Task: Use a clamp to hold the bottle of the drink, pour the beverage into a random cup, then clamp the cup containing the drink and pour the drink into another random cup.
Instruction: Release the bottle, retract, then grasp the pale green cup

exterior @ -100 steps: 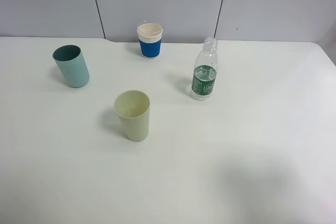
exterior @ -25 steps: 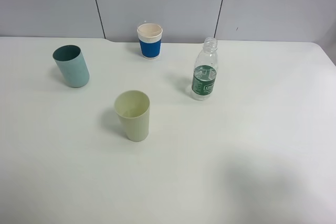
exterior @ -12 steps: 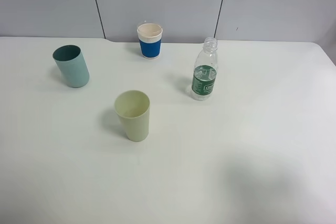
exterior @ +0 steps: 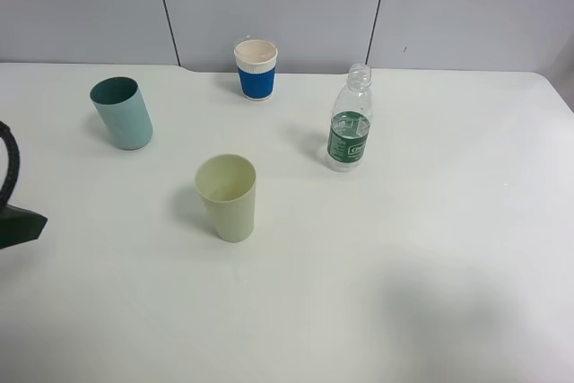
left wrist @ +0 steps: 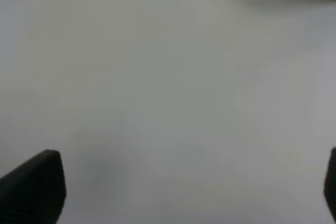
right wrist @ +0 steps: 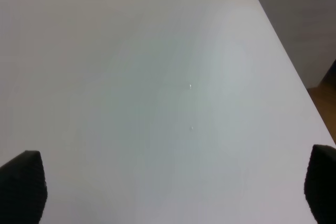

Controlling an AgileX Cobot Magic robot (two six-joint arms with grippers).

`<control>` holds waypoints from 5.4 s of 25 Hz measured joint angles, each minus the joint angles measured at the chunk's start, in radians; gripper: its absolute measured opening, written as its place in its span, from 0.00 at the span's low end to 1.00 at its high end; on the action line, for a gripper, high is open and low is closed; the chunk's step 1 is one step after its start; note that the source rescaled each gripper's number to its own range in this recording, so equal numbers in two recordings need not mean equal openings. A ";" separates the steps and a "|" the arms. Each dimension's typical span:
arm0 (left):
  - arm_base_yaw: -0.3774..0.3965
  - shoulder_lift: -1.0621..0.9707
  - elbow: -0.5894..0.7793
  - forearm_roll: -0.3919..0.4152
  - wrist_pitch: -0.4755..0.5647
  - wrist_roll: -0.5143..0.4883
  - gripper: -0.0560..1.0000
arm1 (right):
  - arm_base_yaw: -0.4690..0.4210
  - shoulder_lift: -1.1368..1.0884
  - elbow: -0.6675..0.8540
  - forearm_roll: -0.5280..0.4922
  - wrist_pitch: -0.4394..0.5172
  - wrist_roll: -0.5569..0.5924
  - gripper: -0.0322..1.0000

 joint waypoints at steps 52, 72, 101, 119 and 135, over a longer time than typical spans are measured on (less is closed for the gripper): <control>-0.346 0.540 0.237 -0.143 -0.765 0.003 1.00 | 0.000 0.000 0.000 0.000 0.000 0.000 1.00; -0.469 0.625 0.377 -0.172 -1.265 0.003 1.00 | 0.000 0.000 0.000 0.000 0.000 0.000 1.00; -0.469 1.114 0.379 0.055 -2.008 -0.107 1.00 | 0.000 0.000 0.000 0.000 0.000 0.000 1.00; -0.469 1.164 0.315 0.115 -2.014 -0.115 1.00 | 0.000 0.000 0.000 0.000 0.000 0.000 1.00; -0.469 1.270 0.181 0.133 -2.014 -0.122 1.00 | 0.000 0.000 0.000 0.000 0.000 0.000 1.00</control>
